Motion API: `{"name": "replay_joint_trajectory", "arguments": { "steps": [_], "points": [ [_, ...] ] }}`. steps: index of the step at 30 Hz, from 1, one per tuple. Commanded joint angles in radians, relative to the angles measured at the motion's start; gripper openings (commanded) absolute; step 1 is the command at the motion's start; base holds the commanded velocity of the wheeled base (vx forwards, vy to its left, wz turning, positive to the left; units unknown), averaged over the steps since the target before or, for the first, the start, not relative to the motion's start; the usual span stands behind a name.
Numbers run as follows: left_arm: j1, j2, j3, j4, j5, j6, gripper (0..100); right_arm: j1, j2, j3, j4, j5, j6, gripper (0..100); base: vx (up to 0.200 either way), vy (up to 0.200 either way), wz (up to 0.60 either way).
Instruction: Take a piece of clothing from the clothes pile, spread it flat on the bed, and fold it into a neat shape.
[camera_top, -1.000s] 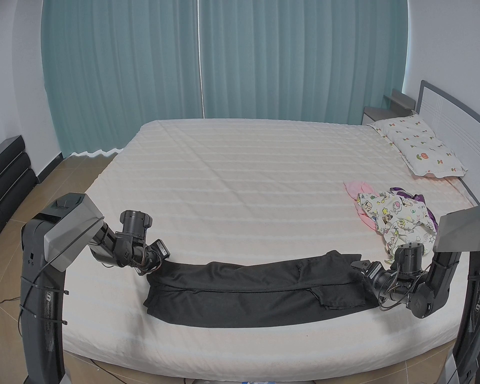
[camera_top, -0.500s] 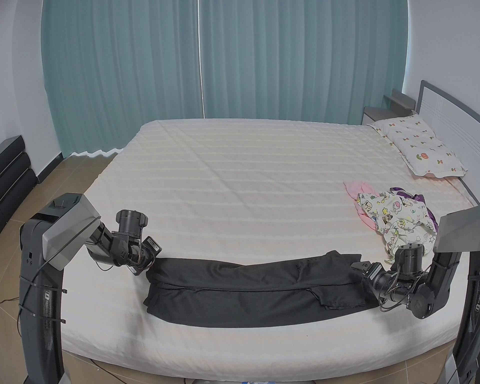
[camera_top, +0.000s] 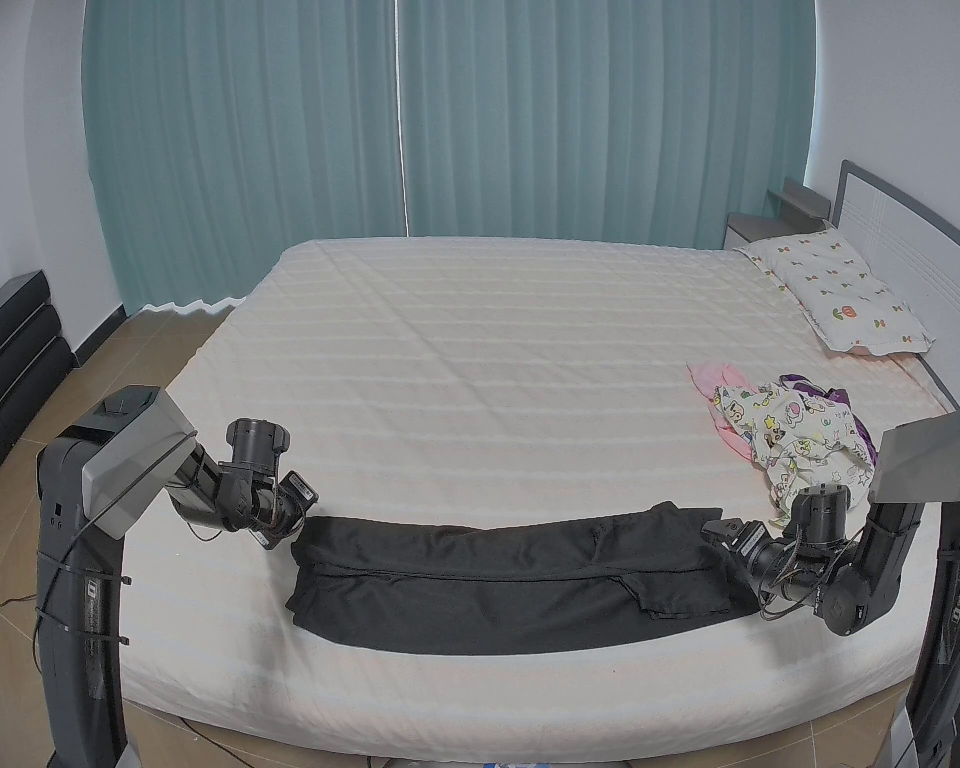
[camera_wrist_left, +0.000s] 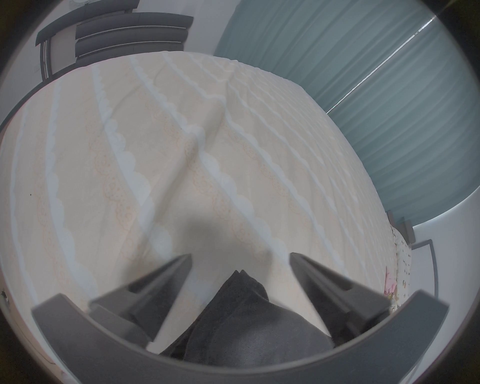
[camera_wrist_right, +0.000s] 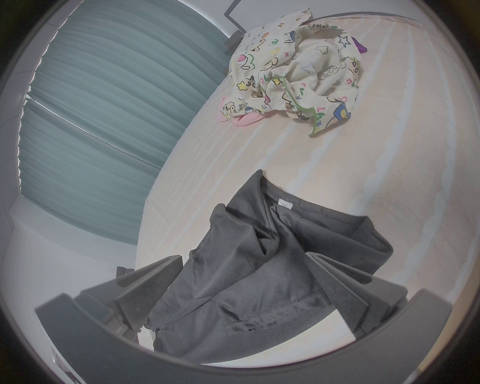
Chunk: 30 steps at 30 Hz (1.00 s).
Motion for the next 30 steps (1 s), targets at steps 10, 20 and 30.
{"name": "replay_joint_trajectory", "arguments": {
  "steps": [10, 20, 30],
  "points": [
    [0.061, -0.098, 0.029, 0.012, -0.207, -0.126, 100, -0.010, 0.002, -0.155, 0.161, -0.002, -0.054, 100, 0.000, 0.000, 0.00],
    [0.060, -0.095, 0.030, 0.011, -0.204, -0.123, 100, 0.012, 0.070, -0.321, 0.245, -0.002, -0.270, 100, 0.000, 0.000, 0.00],
    [0.058, -0.094, 0.032, 0.011, -0.202, -0.120, 100, 0.036, 0.157, -0.431, 0.313, 0.024, -0.391, 100, 0.000, 0.000, 0.00]
  ]
}}
